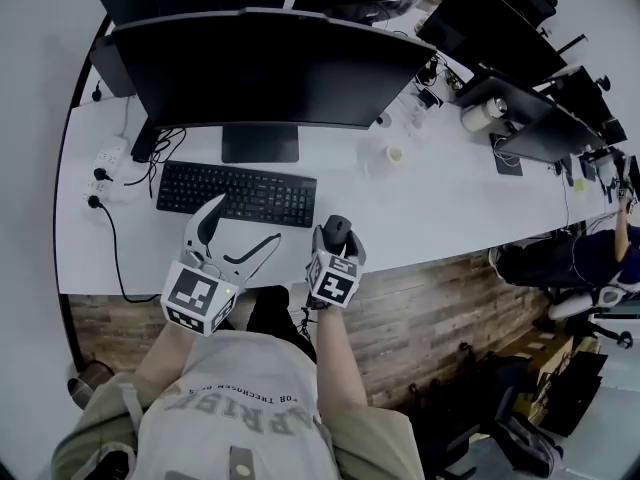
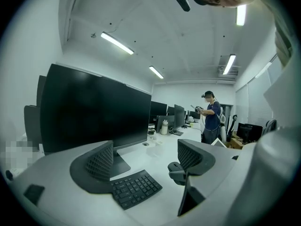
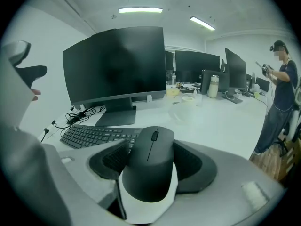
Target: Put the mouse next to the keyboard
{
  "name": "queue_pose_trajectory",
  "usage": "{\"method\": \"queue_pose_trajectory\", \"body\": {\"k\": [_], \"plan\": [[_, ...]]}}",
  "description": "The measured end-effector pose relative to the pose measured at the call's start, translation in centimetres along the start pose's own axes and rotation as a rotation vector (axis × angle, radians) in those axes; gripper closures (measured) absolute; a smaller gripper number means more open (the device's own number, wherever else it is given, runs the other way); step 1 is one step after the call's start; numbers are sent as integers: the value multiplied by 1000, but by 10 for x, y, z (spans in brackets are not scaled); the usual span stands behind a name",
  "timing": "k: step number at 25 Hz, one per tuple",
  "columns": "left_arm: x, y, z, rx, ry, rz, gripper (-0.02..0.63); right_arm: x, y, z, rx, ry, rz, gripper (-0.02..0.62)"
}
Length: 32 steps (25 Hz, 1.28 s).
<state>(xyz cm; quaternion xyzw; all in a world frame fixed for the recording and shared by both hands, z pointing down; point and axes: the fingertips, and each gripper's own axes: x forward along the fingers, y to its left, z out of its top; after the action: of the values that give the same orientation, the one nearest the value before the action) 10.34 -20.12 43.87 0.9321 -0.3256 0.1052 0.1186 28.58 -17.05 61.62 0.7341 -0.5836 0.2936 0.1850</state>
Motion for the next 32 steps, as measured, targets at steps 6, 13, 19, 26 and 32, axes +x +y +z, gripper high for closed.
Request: {"method": "queue_pose_trajectory", "body": {"k": [6, 13, 19, 26, 32], "plan": [[56, -12, 6, -17, 21, 59, 198, 40, -40, 18, -42, 50, 67, 293], [96, -12, 1, -43, 51, 141, 198, 90, -62, 11, -81, 154, 151, 293], [114, -2, -6, -75, 69, 205, 198, 125, -64, -5, -118, 246, 209, 293], [126, 5, -11, -85, 89, 244, 198, 145, -64, -10, -121, 295, 240, 293], [129, 6, -15, -92, 99, 252, 198, 149, -64, -13, -97, 332, 261, 288]]}}
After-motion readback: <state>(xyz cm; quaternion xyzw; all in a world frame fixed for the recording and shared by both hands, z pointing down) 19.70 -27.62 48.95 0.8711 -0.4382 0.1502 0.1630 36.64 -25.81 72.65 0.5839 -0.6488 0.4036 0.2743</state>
